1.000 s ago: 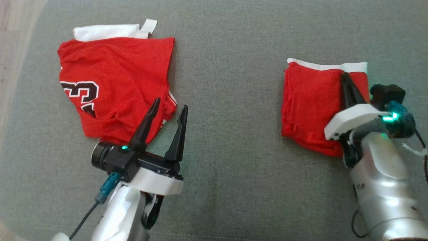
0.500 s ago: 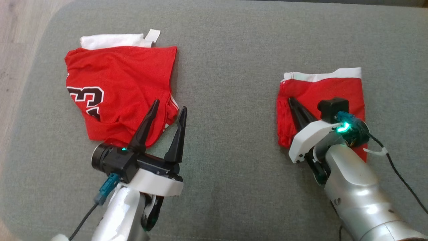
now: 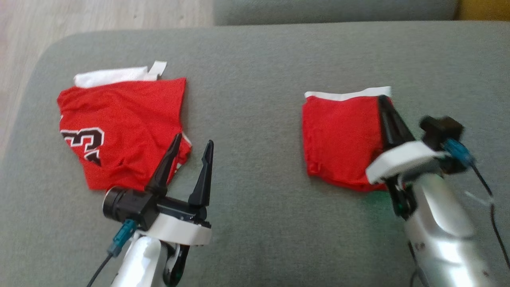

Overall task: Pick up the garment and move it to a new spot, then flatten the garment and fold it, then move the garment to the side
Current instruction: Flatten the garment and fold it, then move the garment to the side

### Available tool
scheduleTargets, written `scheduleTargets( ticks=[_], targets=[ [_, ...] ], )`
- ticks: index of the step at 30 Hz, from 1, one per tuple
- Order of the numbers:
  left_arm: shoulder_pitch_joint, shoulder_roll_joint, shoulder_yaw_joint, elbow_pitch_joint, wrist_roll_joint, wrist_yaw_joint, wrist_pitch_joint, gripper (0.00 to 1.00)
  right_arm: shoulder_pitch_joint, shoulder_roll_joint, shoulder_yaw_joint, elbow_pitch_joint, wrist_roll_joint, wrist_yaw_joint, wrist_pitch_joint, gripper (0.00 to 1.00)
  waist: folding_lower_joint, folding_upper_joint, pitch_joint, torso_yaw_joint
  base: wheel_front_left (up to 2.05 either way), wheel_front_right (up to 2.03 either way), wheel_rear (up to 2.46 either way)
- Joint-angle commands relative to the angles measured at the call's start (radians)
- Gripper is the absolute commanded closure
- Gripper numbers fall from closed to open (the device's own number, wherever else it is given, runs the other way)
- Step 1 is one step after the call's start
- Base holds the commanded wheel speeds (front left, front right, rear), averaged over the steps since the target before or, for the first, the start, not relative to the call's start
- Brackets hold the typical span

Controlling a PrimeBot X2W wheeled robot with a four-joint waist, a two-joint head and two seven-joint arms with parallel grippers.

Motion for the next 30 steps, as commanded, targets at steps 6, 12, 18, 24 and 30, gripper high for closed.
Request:
scheduleTargets(
  ticks=[6,12,18,24,30],
  targets=[
    [0.011,0.002,0.049,-0.037,0.003,0.006,-0.008,0.0,0.166,0.01,-0.059,-0.189,-0.047,-0.001,-0.011,0.35,0.0001,0.0,-0.059,-0.061,0.0,0.0,0.0],
    [0.04,0.002,0.05,-0.014,0.008,0.005,-0.008,0.0,0.287,0.01,-0.074,-0.287,-0.071,-0.001,-0.011,0.0,0.0001,0.0,-0.071,-0.077,0.0,0.0,0.0],
    [0.038,0.002,0.047,-0.006,0.006,0.004,-0.008,0.0,0.312,0.01,-0.077,-0.32,-0.066,-0.001,-0.011,0.0,0.0001,0.0,-0.065,-0.071,0.0,0.0,0.0],
    [0.01,0.002,0.028,-0.015,0.0,0.004,-0.008,0.0,0.245,0.01,-0.108,-0.312,-0.086,-0.001,0.039,0.0,0.0001,0.0,-0.024,-0.04,0.0,0.0,0.0],
    [-0.01,0.002,0.018,-0.021,-0.001,0.003,-0.008,0.0,0.153,0.01,-0.165,-0.242,-0.085,-0.001,0.122,0.0,0.0001,0.0,0.024,-0.002,0.0,0.0,0.0]
  ],
)
